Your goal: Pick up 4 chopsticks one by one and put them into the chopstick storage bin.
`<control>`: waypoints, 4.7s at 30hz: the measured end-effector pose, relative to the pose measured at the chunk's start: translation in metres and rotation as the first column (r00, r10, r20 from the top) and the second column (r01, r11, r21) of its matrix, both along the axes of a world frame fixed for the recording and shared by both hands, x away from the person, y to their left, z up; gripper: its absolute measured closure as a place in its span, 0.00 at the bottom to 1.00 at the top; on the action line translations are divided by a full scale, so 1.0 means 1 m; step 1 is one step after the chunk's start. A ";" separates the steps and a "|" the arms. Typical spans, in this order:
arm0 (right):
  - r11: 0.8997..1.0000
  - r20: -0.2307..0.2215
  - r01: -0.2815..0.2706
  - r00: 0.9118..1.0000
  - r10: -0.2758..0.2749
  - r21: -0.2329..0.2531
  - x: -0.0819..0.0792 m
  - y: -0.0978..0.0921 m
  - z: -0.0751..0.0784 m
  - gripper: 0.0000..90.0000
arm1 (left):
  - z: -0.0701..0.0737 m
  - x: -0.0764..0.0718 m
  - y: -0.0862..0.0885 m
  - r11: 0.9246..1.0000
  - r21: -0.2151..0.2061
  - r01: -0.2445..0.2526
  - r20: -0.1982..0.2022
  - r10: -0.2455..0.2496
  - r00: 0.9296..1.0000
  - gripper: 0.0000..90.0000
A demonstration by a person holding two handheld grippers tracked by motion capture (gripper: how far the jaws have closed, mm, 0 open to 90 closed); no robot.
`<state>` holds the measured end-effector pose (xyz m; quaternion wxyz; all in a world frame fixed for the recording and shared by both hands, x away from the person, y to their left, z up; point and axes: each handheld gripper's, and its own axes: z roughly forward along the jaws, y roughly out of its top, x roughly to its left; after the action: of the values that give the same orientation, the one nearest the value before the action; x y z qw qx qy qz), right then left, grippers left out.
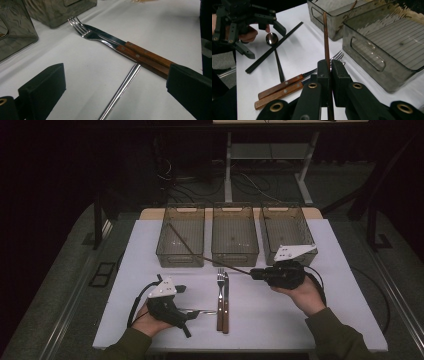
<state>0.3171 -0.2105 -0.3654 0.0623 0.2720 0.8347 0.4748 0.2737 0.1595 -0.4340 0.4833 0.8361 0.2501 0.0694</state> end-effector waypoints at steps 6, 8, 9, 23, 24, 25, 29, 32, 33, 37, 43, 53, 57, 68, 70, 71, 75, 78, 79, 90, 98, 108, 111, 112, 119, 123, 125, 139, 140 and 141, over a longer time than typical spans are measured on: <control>1.000 0.007 0.015 1.000 -0.015 0.020 0.007 0.001 0.005 0.95 | 0.000 0.000 0.000 1.000 -0.004 -0.005 0.000 0.005 1.000 0.01; 1.000 0.009 0.023 1.000 -0.023 0.021 0.010 0.002 0.006 0.95 | 0.000 0.000 0.000 1.000 -0.002 -0.003 -0.001 0.003 1.000 0.01; 0.999 0.011 0.026 1.000 -0.026 0.020 0.011 0.002 0.006 0.95 | 0.000 0.000 0.000 1.000 -0.003 -0.005 -0.002 0.005 1.000 0.01; 0.996 0.011 0.088 0.996 -0.088 0.003 0.038 0.020 0.011 0.95 | 0.000 0.001 0.000 1.000 0.014 0.003 0.008 -0.003 1.000 0.01; 0.996 0.014 0.089 0.996 -0.089 0.001 0.039 0.021 0.012 0.95 | 0.000 0.001 0.000 1.000 0.014 0.003 0.007 -0.003 1.000 0.01; 0.996 0.016 0.095 0.995 -0.095 -0.001 0.041 0.022 0.012 0.95 | 0.000 0.001 0.000 1.000 0.014 0.003 0.008 -0.003 1.000 0.01; 0.994 0.010 0.109 0.994 -0.109 -0.003 0.048 0.026 0.015 0.95 | 0.000 0.000 0.000 1.000 0.010 0.001 0.005 -0.001 1.000 0.01; 0.993 0.006 0.121 0.993 -0.121 -0.003 0.054 0.030 0.017 0.95 | 0.000 0.000 0.000 1.000 0.008 0.000 0.003 0.000 1.000 0.01; 0.992 0.006 0.125 0.992 -0.125 -0.002 0.056 0.031 0.017 0.95 | 0.000 0.000 0.000 1.000 0.007 0.000 0.003 0.000 1.000 0.01; 0.991 0.007 0.136 0.991 -0.136 -0.009 0.062 0.038 0.019 0.95 | 0.000 0.000 0.000 1.000 0.006 0.000 0.004 0.000 1.000 0.01; 0.986 0.003 0.162 0.987 -0.162 -0.023 0.075 0.048 0.023 0.95 | 0.000 0.000 0.000 1.000 0.008 0.000 0.005 0.000 1.000 0.01; 0.981 -0.002 0.194 0.981 -0.194 -0.029 0.095 0.067 0.028 0.95 | 0.000 0.001 0.001 1.000 0.002 -0.005 0.003 0.005 1.000 0.01; 0.978 -0.006 0.206 0.979 -0.206 -0.030 0.103 0.076 0.032 0.95 | 0.000 0.001 0.002 1.000 -0.009 -0.010 0.004 0.010 1.000 0.01; 0.972 -0.002 0.226 0.974 -0.226 -0.060 0.127 0.104 0.035 0.95 | 0.001 0.001 0.002 1.000 -0.018 -0.006 0.005 0.006 1.000 0.01; 0.972 -0.004 0.226 0.974 -0.227 -0.067 0.132 0.110 0.034 0.95 | 0.001 0.001 0.002 1.000 -0.016 -0.005 0.005 0.005 1.000 0.01; 0.971 -0.005 0.229 0.973 -0.230 -0.069 0.134 0.113 0.033 0.95 | 0.001 0.001 0.003 1.000 -0.010 -0.001 0.006 0.001 1.000 0.02; 0.969 -0.014 0.232 0.972 -0.234 -0.089 0.144 0.124 0.029 0.95 | 0.001 0.001 0.002 1.000 -0.016 -0.003 0.007 0.003 1.000 0.02; 0.966 -0.014 0.237 0.971 -0.240 -0.103 0.152 0.135 0.026 0.95 | 0.001 0.001 0.002 1.000 -0.023 -0.005 0.005 0.005 1.000 0.02; 0.965 -0.014 0.239 0.970 -0.242 -0.107 0.154 0.138 0.025 0.95 | 0.001 0.001 0.002 1.000 -0.026 -0.005 0.007 0.005 1.000 0.02; 0.954 -0.012 0.248 0.967 -0.254 -0.167 0.178 0.178 0.017 0.95 | 0.002 0.001 0.002 1.000 -0.017 -0.001 0.005 0.001 1.000 0.02; 0.941 0.010 0.261 0.964 -0.265 -0.215 0.189 0.205 0.015 0.95 | 0.002 0.001 0.002 1.000 -0.025 0.005 0.007 -0.005 1.000 0.02; 0.932 0.008 0.278 0.959 -0.284 -0.231 0.195 0.228 0.009 0.93 | 0.002 0.002 0.002 0.999 -0.032 0.010 0.012 -0.009 1.000 0.02; 0.933 0.029 0.282 0.959 -0.283 -0.224 0.193 0.231 0.009 0.80 | 0.002 0.002 0.001 0.999 -0.040 0.005 0.010 -0.005 1.000 0.02; 0.933 0.032 0.283 0.959 -0.283 -0.222 0.193 0.231 0.010 0.77 | 0.002 0.002 0.001 0.999 -0.038 0.006 0.011 -0.006 1.000 0.02; 0.942 0.017 0.280 0.959 -0.282 -0.186 0.191 0.225 0.016 0.60 | 0.002 0.002 0.001 0.999 -0.040 0.006 0.010 -0.005 1.000 0.02; 0.954 0.006 0.256 0.966 -0.258 -0.158 0.187 0.219 0.020 0.53 | 0.002 0.002 0.002 0.999 -0.037 0.007 0.011 -0.007 1.000 0.02; 0.961 -0.017 0.235 0.971 -0.240 -0.143 0.184 0.216 0.022 0.47 | 0.002 0.002 0.002 0.999 -0.036 0.009 0.012 -0.008 1.000 0.02; 0.982 0.004 0.168 0.986 -0.169 -0.084 0.147 0.175 0.026 0.29 | 0.002 0.000 0.001 1.000 -0.030 0.010 0.006 -0.010 1.000 0.02; 0.981 0.014 0.174 0.985 -0.173 -0.084 0.144 0.171 0.026 0.28 | 0.002 0.000 0.001 1.000 -0.026 0.010 0.006 -0.009 1.000 0.02; 0.981 0.019 0.176 0.984 -0.175 -0.077 0.141 0.167 0.025 0.25 | 0.002 0.000 0.001 1.000 -0.026 0.008 0.005 -0.007 1.000 0.02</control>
<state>0.4582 -0.0433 -0.3404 0.1196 0.3391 0.8251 0.4359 0.2740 0.1602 -0.4322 0.4950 0.8305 0.2468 0.0661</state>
